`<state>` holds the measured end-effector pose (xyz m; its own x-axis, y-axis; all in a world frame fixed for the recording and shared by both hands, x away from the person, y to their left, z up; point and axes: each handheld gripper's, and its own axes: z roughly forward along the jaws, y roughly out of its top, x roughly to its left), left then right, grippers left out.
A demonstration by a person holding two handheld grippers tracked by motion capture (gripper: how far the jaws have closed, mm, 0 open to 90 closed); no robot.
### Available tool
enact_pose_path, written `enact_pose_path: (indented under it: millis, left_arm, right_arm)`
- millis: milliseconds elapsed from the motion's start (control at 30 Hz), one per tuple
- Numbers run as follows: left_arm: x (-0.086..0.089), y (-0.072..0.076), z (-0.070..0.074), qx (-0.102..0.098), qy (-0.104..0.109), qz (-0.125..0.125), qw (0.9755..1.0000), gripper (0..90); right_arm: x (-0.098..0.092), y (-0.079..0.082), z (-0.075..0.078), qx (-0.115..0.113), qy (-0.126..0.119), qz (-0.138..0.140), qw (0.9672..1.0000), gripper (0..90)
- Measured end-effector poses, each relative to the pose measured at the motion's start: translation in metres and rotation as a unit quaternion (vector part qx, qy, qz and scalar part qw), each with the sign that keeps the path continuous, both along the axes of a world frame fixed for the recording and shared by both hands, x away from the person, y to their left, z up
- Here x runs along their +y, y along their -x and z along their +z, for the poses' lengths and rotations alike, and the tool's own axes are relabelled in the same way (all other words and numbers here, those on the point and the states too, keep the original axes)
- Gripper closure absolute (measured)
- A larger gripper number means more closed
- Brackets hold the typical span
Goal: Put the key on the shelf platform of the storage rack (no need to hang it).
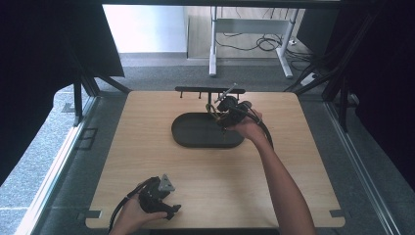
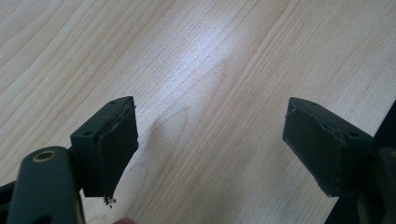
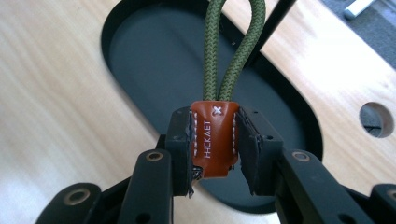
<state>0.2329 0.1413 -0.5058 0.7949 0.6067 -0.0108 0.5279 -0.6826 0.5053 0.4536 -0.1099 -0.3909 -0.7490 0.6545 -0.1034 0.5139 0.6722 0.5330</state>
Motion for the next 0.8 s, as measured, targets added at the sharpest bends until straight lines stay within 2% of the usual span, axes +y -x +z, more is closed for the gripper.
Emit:
enact_pose_path:
  millis: [167,400,800]
  left_arm:
    - [0.001,0.000,0.001,0.002,0.002,0.004,1.0000,18.6]
    - [0.001,0.000,0.000,0.002,0.004,0.004,1.0000,18.7]
    - [0.000,0.000,0.000,0.002,0.001,0.002,1.0000,18.6]
  right_arm:
    - [-0.002,-0.011,-0.005,-0.006,-0.007,-0.014,0.9999,67.7]
    - [-0.005,-0.024,-0.025,-0.023,0.000,-0.035,0.9991,67.6]
    - [-0.007,-0.029,-0.050,0.000,0.002,-0.038,0.9993,67.2]
